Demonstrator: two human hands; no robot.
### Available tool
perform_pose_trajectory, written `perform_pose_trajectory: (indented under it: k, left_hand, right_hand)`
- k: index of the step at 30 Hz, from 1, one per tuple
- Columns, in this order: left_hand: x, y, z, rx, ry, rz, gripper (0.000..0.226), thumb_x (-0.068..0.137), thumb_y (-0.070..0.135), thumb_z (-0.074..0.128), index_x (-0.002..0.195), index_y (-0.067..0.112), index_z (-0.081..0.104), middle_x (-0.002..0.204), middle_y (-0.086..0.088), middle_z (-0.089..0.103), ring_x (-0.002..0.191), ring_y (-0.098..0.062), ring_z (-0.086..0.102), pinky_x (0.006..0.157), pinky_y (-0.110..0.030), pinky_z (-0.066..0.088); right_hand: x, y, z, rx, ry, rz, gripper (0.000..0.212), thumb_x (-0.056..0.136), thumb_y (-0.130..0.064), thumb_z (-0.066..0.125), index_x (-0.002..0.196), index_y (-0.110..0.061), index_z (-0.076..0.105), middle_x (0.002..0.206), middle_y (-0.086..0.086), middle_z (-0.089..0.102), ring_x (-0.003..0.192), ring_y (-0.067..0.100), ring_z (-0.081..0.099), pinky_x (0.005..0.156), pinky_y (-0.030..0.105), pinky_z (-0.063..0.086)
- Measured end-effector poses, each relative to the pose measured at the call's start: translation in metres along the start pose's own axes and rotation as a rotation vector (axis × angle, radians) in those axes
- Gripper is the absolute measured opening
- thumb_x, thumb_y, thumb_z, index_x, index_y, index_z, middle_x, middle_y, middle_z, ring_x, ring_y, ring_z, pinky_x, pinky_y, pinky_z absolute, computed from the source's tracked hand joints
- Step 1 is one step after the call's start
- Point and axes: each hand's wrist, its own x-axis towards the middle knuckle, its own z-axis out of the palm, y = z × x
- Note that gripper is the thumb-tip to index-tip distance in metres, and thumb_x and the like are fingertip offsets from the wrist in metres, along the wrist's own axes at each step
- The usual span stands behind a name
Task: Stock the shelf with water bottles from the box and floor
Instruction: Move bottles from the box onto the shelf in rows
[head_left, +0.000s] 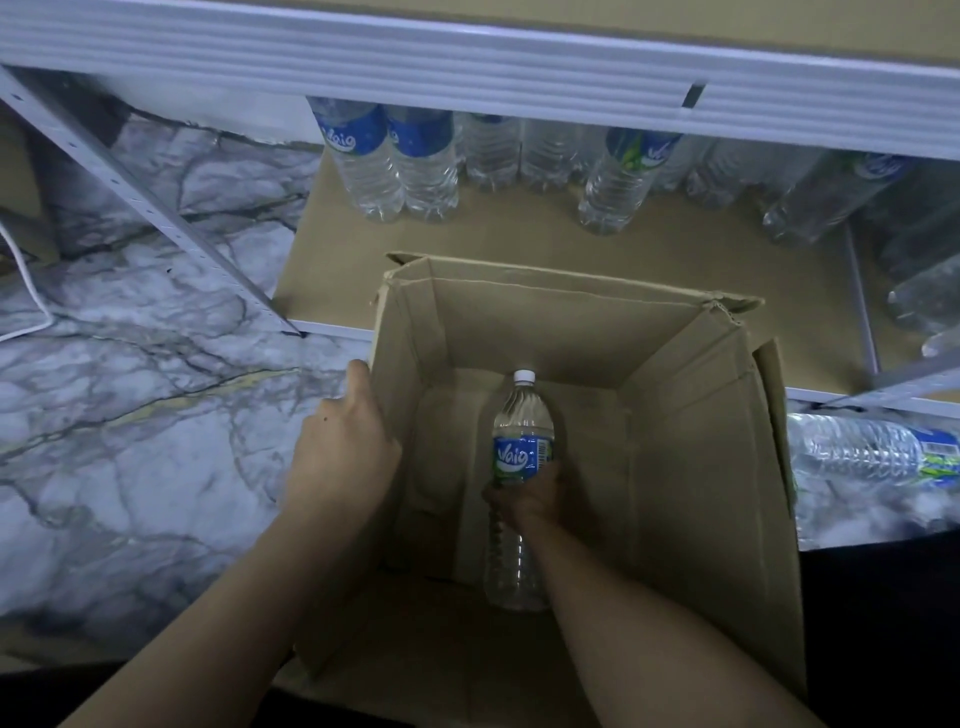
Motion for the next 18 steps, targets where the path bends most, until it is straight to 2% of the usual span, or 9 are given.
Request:
perform_pose_trajectory:
  k: [2,4,7,9,11,14,18]
  left_hand:
    - [0.001,0.003,0.002,0.009,0.007,0.017,0.022,0.092,0.003,0.045,0.113,0.005,0.039,0.083,-0.024,0.05,0.086,-0.045,0.056,0.062,-0.039,0.03]
    - [0.002,0.003,0.005,0.015,0.014,0.037,0.025,0.091,0.002,0.045,0.116,0.004,0.039,0.079,-0.02,0.046,0.085,-0.045,0.057,0.062,-0.038,0.031]
    - [0.002,0.001,0.006,0.038,0.012,0.055,0.027,0.09,0.001,0.045,0.117,0.002,0.04,0.076,-0.018,0.044,0.082,-0.044,0.058,0.061,-0.038,0.031]
    - [0.003,-0.002,0.004,0.048,0.006,0.06,0.029,0.088,0.001,0.046,0.117,0.002,0.04,0.075,-0.018,0.046,0.083,-0.043,0.058,0.061,-0.038,0.031]
    - [0.003,-0.007,0.0,0.074,-0.013,0.065,0.034,0.087,0.002,0.048,0.12,0.003,0.039,0.078,-0.021,0.05,0.085,-0.043,0.058,0.063,-0.038,0.032]
    - [0.004,-0.016,-0.004,0.112,-0.024,0.07,0.039,0.086,0.004,0.048,0.124,0.004,0.039,0.091,-0.025,0.06,0.088,-0.043,0.059,0.065,-0.038,0.033]
    - [0.002,-0.026,-0.007,0.061,-0.044,0.094,0.032,0.095,0.02,0.042,0.125,0.007,0.036,0.099,-0.023,0.063,0.091,-0.042,0.061,0.067,-0.038,0.038]
  right_hand:
    - [-0.002,-0.002,-0.009,0.03,-0.02,0.016,0.094,0.057,-0.014,0.092,0.134,-0.011,0.039,0.127,0.012,0.056,0.117,0.031,0.058,0.094,0.039,0.052]
    - [-0.008,-0.003,-0.023,0.063,-0.056,0.037,0.083,0.061,-0.007,0.09,0.13,-0.008,0.043,0.124,0.011,0.059,0.115,0.03,0.061,0.092,0.038,0.052]
    - [-0.021,-0.002,-0.044,0.077,-0.089,0.01,0.074,0.063,-0.001,0.087,0.125,-0.007,0.047,0.12,0.01,0.062,0.111,0.029,0.062,0.093,0.04,0.052]
    - [-0.03,-0.003,-0.055,0.073,-0.08,-0.041,0.075,0.062,0.003,0.087,0.125,-0.007,0.048,0.118,0.011,0.063,0.11,0.029,0.063,0.093,0.039,0.052]
    - [-0.042,-0.006,-0.066,0.058,-0.097,-0.084,0.075,0.06,0.002,0.088,0.123,-0.008,0.049,0.111,0.008,0.063,0.106,0.026,0.064,0.088,0.033,0.053]
    - [-0.065,-0.016,-0.083,-0.02,-0.134,-0.2,0.065,0.06,-0.005,0.09,0.111,-0.011,0.05,0.098,0.0,0.063,0.09,0.016,0.061,0.072,0.022,0.047]
    - [-0.1,-0.034,-0.104,-0.062,-0.127,-0.374,0.067,0.058,-0.013,0.092,0.11,-0.013,0.051,0.104,0.001,0.065,0.087,0.014,0.062,0.072,0.023,0.046]
